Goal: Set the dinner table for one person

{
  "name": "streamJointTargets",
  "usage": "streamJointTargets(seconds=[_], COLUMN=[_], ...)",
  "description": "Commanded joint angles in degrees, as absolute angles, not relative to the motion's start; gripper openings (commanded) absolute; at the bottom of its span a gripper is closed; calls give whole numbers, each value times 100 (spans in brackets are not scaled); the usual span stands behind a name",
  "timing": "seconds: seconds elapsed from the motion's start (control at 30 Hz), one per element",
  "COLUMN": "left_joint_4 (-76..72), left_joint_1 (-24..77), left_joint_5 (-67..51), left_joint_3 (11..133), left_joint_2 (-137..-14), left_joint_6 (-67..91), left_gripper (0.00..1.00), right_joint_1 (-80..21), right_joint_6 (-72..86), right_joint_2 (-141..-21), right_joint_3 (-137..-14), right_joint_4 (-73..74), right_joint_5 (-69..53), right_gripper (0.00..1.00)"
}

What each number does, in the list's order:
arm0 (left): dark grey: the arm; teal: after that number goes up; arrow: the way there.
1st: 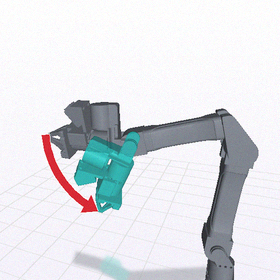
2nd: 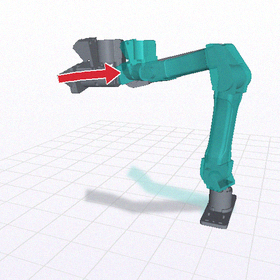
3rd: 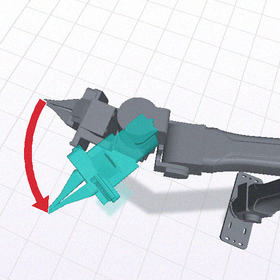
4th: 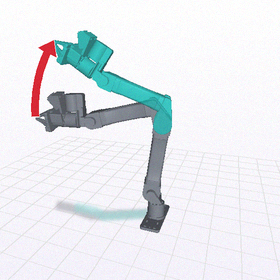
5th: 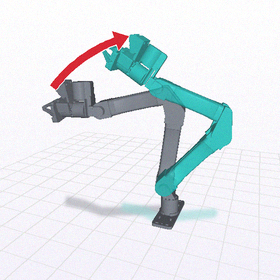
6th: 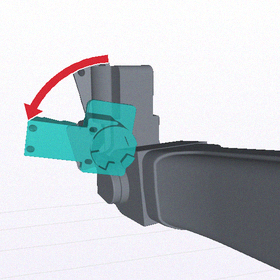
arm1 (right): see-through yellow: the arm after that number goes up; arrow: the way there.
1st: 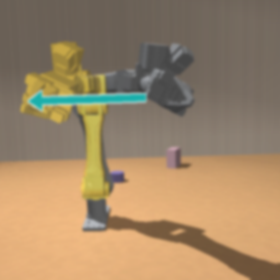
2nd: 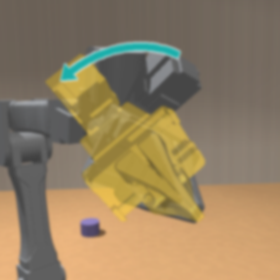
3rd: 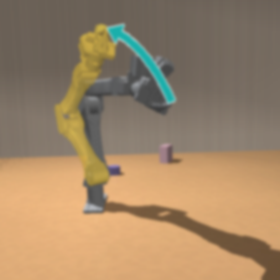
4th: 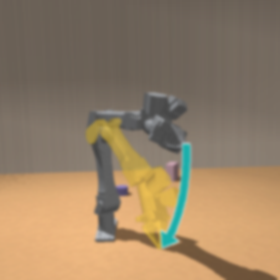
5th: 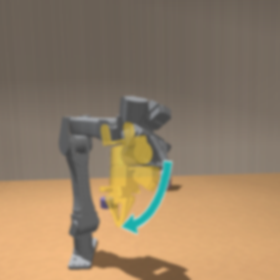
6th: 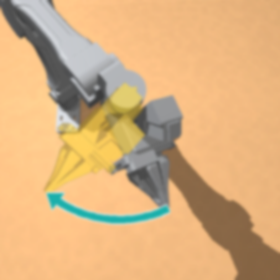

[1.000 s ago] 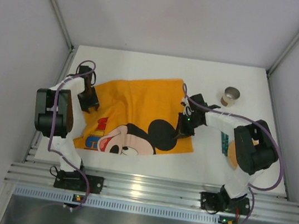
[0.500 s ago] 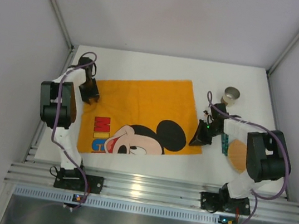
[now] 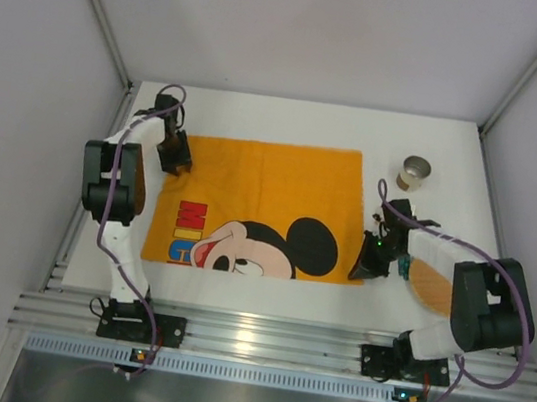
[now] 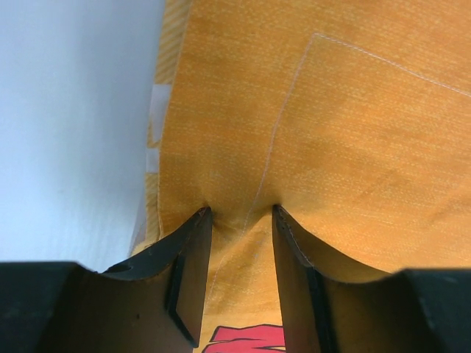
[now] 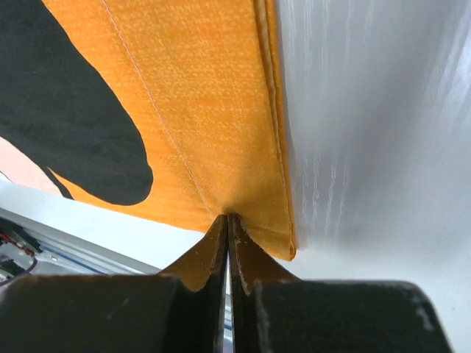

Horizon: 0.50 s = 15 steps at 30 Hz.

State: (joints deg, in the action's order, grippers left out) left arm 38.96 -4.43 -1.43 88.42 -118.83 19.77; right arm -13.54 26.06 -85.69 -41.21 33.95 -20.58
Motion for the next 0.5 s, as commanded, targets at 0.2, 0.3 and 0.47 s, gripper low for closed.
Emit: streamJointTargets(seconds=[0.2, 0.3, 0.47], left_joint_4=[3709, 3674, 3533], left_joint_1=[202, 246, 255], left_joint_5=[-554, -475, -159], left_joint_3=[8983, 8763, 8000], left_joint_2=[-12103, -11919, -11444], left_joint_6=[2091, 2197, 2338], left_gripper=[44, 44, 44], right_joint_1=[-1345, -1345, -1345], right_joint_6=[2716, 2663, 2663], right_joint_2=[-7999, -7884, -7945], right_joint_3=[-3709, -3753, -4191], right_joint_4=[3638, 3674, 3840], right_joint_5=[-1907, -1793, -1661], right_gripper=[0, 0, 0])
